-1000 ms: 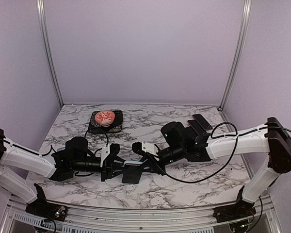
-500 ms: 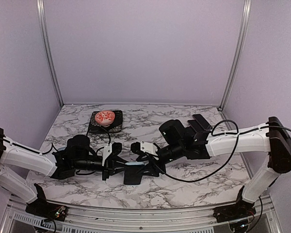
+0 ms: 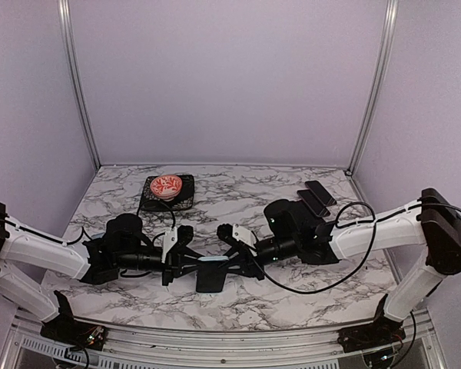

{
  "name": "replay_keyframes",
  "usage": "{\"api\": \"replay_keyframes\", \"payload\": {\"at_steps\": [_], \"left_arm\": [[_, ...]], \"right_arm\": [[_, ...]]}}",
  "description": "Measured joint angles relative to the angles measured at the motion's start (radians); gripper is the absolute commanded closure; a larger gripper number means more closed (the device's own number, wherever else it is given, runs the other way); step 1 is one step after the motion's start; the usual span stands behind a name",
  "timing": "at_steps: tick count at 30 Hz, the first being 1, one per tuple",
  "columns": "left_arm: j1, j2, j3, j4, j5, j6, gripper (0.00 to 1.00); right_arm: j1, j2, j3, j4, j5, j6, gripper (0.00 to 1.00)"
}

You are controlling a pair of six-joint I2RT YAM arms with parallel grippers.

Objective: Put the phone into the phone case

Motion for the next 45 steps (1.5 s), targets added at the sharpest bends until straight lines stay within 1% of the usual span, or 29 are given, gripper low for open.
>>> {"api": "replay_keyframes", "payload": {"at_steps": [1,5,6,7,8,10,11,12,13,15,18,19,21,22,23,24,26,27,28,31,33,35,37,38,40,41,42,44,45], "left_arm": [[0.000,0.000,0.000,0.000,-0.002,0.000,1.00],[0.001,-0.001,-0.002,0.001,0.006,0.008,1.00],[0.001,-0.001,-0.002,0.002,0.008,0.008,0.95],[0.001,-0.001,-0.002,0.001,0.009,0.010,0.81],[0.001,-0.001,-0.002,0.002,0.011,0.010,0.71],[0.001,-0.001,-0.002,0.002,0.001,0.014,0.54],[0.000,-0.001,-0.003,0.000,-0.004,0.015,0.50],[0.000,-0.001,-0.005,-0.002,-0.011,0.009,0.50],[0.000,-0.001,-0.007,-0.003,-0.019,0.014,0.50],[0.000,-0.001,-0.010,-0.006,-0.037,0.005,0.54],[0.000,-0.001,-0.010,-0.008,-0.044,-0.005,0.68],[0.000,-0.001,-0.010,-0.008,-0.046,-0.006,0.75],[0.000,0.001,-0.009,-0.008,-0.046,-0.015,0.93],[0.000,0.002,-0.007,-0.009,-0.043,-0.028,1.00],[0.000,0.003,-0.003,-0.010,-0.033,-0.028,1.00],[-0.002,0.003,-0.001,-0.012,-0.024,-0.034,1.00],[-0.005,0.003,0.003,-0.019,-0.014,-0.047,1.00],[-0.006,0.003,0.005,-0.020,-0.014,-0.064,1.00],[-0.006,0.003,0.009,-0.024,-0.018,-0.091,1.00],[-0.005,-0.002,0.026,-0.024,-0.016,-0.184,1.00],[-0.004,-0.013,0.041,-0.019,-0.010,-0.250,1.00],[-0.004,-0.027,0.060,-0.007,-0.007,-0.312,1.00],[-0.004,-0.031,0.084,0.011,0.003,-0.356,1.00],[-0.004,-0.031,0.097,0.021,0.011,-0.378,1.00],[-0.003,-0.031,0.116,0.036,0.028,-0.408,1.00],[-0.004,-0.031,0.122,0.043,0.037,-0.422,1.00],[-0.003,-0.031,0.124,0.051,0.048,-0.432,1.00],[-0.003,-0.031,0.124,0.061,0.066,-0.409,1.00],[-0.003,-0.031,0.124,0.064,0.072,-0.395,0.97]], "right_arm": [[-0.002,0.000,-0.001,0.009,-0.004,0.002,1.00],[-0.003,0.000,-0.008,0.026,-0.029,-0.014,1.00],[-0.003,0.000,-0.008,0.026,-0.033,-0.019,1.00],[-0.003,0.000,-0.008,0.025,-0.034,-0.026,1.00],[-0.003,-0.001,-0.008,0.024,-0.035,-0.028,1.00],[-0.002,-0.005,-0.008,0.014,-0.036,-0.028,1.00],[-0.002,-0.010,-0.007,0.003,-0.034,-0.029,1.00],[-0.003,-0.017,0.001,-0.022,-0.032,-0.031,1.00],[-0.003,-0.024,0.011,-0.050,-0.029,-0.034,1.00],[-0.003,-0.041,0.035,-0.102,-0.029,-0.042,1.00],[-0.003,-0.080,0.065,-0.146,-0.029,-0.054,1.00],[-0.003,-0.094,0.074,-0.157,-0.030,-0.057,1.00],[-0.003,-0.116,0.087,-0.166,-0.032,-0.061,1.00],[-0.003,-0.124,0.093,-0.169,-0.031,-0.062,1.00],[-0.005,-0.130,0.095,-0.172,-0.030,-0.072,0.95],[-0.009,-0.132,0.095,-0.177,-0.038,-0.072,0.82],[-0.012,-0.135,0.095,-0.185,-0.048,-0.072,0.48],[-0.013,-0.135,0.095,-0.182,-0.044,-0.060,0.37],[-0.016,-0.135,0.094,-0.169,-0.044,-0.056,0.30],[-0.025,-0.158,0.063,-0.095,-0.043,-0.021,0.21],[-0.031,-0.188,0.023,-0.044,-0.042,0.011,0.20],[-0.035,-0.209,-0.003,-0.011,-0.040,0.034,0.27],[-0.036,-0.221,-0.016,0.014,-0.040,0.052,0.42],[-0.037,-0.224,-0.018,0.028,-0.042,0.062,0.52],[-0.038,-0.227,-0.018,0.047,-0.047,0.071,0.82],[-0.041,-0.228,-0.018,0.054,-0.055,0.082,0.94],[-0.045,-0.228,-0.018,0.060,-0.059,0.087,1.00],[-0.054,-0.229,-0.018,0.063,-0.103,0.138,1.00],[-0.057,-0.230,-0.018,0.064,-0.114,0.160,1.00]]}}
